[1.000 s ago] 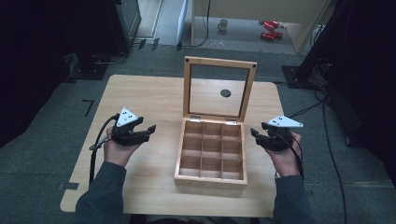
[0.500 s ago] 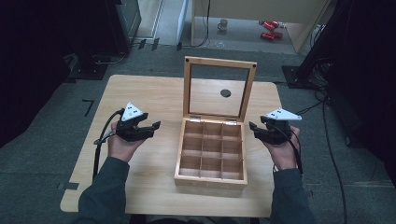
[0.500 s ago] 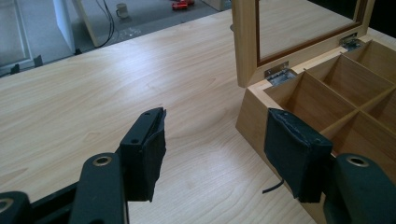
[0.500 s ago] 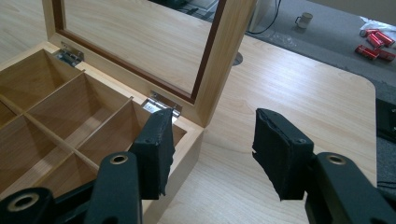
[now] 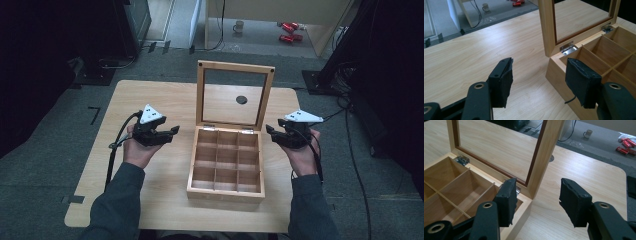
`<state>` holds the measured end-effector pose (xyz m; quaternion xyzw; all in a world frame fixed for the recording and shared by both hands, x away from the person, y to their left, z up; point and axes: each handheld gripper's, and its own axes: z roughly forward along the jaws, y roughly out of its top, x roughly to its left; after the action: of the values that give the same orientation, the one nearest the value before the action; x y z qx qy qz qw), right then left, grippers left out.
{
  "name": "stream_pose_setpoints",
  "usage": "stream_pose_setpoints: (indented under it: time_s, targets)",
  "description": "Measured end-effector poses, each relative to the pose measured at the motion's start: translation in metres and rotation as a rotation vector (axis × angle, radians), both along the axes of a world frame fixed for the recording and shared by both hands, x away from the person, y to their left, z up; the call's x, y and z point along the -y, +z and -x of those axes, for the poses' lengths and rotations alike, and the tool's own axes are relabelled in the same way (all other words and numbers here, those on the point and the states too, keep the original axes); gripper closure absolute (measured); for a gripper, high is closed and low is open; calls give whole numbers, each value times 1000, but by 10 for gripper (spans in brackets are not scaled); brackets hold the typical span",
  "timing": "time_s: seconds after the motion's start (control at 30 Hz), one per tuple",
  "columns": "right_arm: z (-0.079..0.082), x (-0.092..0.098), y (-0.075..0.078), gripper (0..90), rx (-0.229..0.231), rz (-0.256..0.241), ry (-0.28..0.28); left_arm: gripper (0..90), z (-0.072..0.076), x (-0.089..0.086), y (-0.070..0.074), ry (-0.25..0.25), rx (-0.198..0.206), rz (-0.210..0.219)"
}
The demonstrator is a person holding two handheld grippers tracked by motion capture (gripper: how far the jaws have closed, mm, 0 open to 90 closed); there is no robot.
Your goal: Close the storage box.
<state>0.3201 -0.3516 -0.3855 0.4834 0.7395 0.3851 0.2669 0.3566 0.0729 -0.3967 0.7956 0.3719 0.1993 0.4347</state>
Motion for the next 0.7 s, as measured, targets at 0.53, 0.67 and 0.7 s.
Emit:
stream_pose_setpoints:
  time_s: [0.53, 0.67, 0.7]
  targets:
    - [-19, -7, 9, 469, -3, -28, -1, 405, -16, 15, 13, 4, 12, -7]
    - [-24, -7, 11, 469, 5, -32, 1, 404, -21, 18, 15, 5, 10, -1]
    - [-26, -7, 11, 469, 7, -35, 1, 403, -22, 19, 15, 5, 9, -2]
